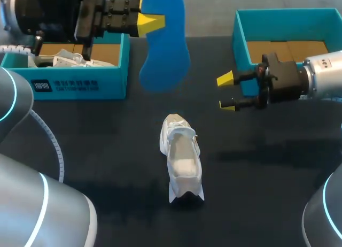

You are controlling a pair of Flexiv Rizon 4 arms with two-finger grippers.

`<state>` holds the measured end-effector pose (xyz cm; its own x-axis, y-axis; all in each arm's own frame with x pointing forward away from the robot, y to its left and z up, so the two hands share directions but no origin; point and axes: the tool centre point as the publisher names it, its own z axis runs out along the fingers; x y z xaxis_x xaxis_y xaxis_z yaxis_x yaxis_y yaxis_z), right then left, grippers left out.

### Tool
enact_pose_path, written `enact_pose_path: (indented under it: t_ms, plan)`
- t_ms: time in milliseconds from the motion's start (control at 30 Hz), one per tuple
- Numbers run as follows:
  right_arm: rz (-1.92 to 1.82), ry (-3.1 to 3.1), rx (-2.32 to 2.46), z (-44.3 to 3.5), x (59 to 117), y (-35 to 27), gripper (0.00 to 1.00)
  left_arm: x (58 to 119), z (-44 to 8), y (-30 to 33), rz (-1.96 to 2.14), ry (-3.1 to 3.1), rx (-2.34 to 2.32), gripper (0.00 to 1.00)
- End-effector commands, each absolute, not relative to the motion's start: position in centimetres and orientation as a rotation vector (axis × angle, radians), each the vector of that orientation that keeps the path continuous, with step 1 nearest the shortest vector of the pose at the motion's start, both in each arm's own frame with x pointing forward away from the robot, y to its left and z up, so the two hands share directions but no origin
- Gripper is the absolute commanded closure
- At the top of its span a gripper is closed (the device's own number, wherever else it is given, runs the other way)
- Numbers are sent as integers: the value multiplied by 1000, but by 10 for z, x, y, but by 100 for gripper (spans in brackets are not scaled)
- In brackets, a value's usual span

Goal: Take the shoe out of the shoebox, open the shoe tongue, remove and reinsert the insole, then place the shoe into the shoebox

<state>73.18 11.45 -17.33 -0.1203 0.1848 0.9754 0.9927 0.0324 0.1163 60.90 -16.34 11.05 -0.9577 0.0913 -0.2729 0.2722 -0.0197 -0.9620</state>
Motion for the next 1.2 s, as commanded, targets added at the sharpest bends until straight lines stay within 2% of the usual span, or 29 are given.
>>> enact_pose_path:
  t_ms: [33, 233, 667, 1200]
  plan:
    - [-1187, -1447, -1274, -174, 731, 116, 0, 608, 110, -163, -2120, 2103, 395, 100]
    - [-1187, -1447, -1274, -174, 731, 116, 0, 606, 106, -166, -2088, 2026, 506, 100]
    - [-1187, -1447, -1274, -174, 731, 116, 0, 629, 57, -165, -1946, 1658, 741, 100]
    - [-1187, -1447, -1274, -174, 731, 116, 0, 628, 40, -157, -1498, 1297, 1047, 100]
